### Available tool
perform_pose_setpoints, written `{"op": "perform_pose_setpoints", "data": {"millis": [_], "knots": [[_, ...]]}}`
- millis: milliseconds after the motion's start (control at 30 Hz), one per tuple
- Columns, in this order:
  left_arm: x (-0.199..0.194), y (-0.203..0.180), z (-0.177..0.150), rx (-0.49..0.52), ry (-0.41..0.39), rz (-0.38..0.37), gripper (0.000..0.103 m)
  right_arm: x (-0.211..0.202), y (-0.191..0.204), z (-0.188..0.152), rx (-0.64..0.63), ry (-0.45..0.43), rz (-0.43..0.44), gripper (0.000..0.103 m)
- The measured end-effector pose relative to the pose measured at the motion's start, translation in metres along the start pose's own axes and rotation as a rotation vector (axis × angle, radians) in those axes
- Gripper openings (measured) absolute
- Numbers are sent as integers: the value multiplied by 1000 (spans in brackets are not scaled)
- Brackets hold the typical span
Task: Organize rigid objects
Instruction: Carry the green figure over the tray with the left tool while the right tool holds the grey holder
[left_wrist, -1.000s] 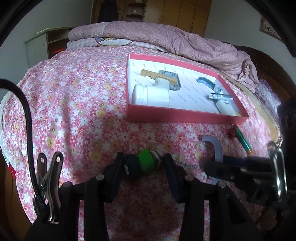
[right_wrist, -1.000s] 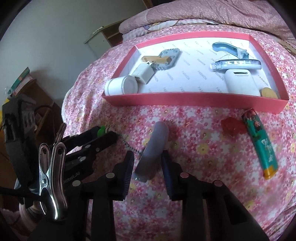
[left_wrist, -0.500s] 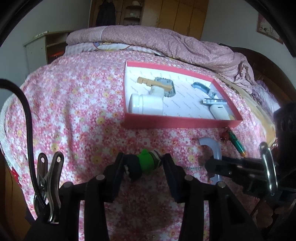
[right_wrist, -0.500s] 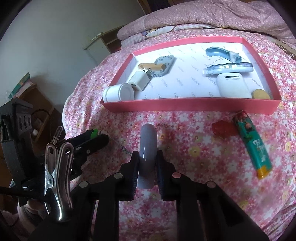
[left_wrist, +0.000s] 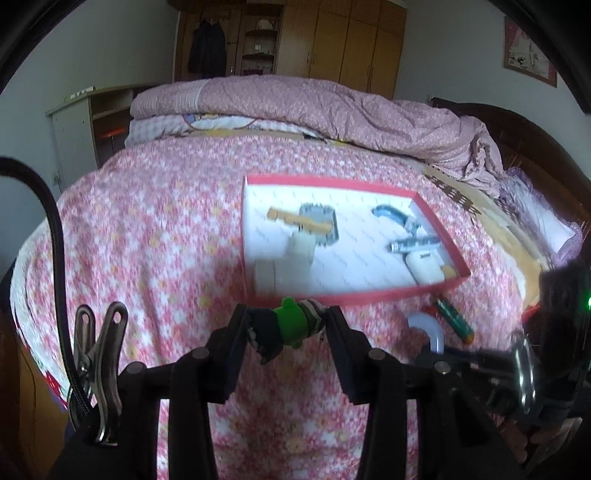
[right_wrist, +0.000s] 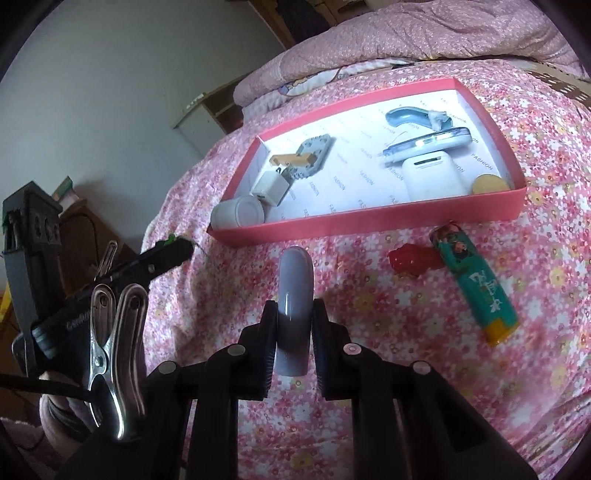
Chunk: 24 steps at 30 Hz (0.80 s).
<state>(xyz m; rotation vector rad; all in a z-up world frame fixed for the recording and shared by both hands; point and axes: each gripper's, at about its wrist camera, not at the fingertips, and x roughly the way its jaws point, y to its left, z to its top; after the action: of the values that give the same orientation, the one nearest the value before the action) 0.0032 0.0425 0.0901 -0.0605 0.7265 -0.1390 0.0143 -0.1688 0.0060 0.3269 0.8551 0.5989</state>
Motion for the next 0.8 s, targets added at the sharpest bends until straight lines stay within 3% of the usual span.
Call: {"op": "perform_pose_setpoints", "data": {"millis": [333, 800], "knots": [[1, 2, 62, -9, -70, 4, 44, -2, -12, -1, 11, -10, -10, 19], [69, 4, 107, -16, -23, 55, 44, -10, -27, -1, 40, -39, -15, 19]]}}
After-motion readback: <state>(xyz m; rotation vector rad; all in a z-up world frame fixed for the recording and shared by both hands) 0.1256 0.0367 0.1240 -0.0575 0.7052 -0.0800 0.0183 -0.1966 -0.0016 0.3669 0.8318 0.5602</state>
